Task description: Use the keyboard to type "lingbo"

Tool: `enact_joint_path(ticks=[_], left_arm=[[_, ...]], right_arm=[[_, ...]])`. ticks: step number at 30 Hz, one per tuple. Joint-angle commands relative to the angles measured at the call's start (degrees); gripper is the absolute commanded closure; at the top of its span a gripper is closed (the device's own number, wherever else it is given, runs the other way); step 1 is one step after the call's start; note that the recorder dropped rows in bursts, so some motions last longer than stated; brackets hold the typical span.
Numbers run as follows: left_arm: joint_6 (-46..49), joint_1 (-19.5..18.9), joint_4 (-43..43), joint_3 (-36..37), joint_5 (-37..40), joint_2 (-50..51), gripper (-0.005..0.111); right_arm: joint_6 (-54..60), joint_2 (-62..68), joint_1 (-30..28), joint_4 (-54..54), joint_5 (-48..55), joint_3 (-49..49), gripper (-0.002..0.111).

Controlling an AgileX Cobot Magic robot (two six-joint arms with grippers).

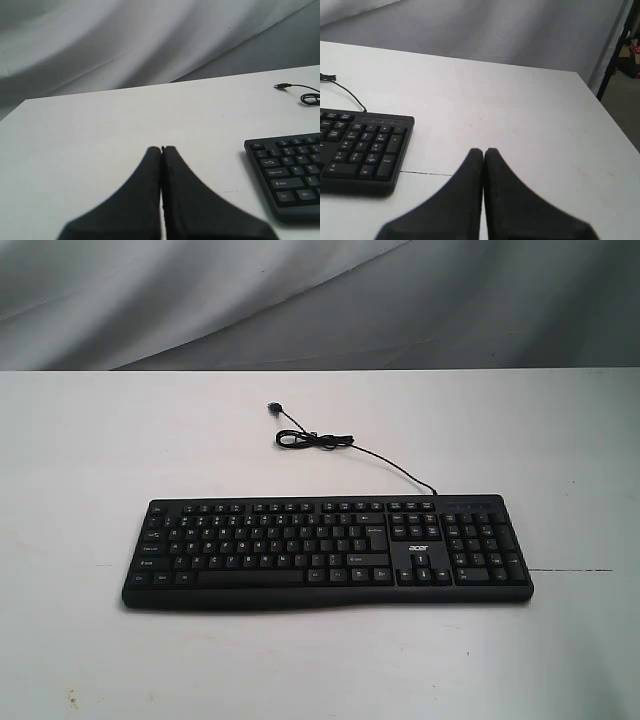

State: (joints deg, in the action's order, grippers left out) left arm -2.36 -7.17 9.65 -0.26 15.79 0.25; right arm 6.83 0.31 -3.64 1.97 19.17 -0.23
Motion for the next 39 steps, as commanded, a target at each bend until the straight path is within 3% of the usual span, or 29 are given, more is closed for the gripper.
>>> enact_joint_path(ticks=[1, 25, 30, 35, 39], left_arm=[[-0.25, 0.42, -0.1, 0.26, -0.57, -0.25, 0.107], [-0.25, 0.42, -0.1, 0.26, -0.57, -0.25, 0.107], [-0.25, 0.42, -0.1, 0.26, -0.57, -0.25, 0.107], [-0.25, 0.42, -0.1, 0.26, -0.57, -0.25, 0.107], [-0.25, 0.42, -0.1, 0.26, -0.57, -0.25, 0.107]], right_arm=[[-0.01, -0.31, -0.47, 0.4, -0.14, 0.23, 0.108], [-0.01, -0.31, -0.36, -1.46, 0.68, 0.23, 0.108], [-0.01, 1.2, -0.36, -6.26, 6.53, -13.89, 0.108], [-0.01, 17.22, -0.36, -10.93, 9.81, -28.95, 0.108], [-0.01, 24.7, 0.64, -10.93, 10.35, -33.4, 0.108]])
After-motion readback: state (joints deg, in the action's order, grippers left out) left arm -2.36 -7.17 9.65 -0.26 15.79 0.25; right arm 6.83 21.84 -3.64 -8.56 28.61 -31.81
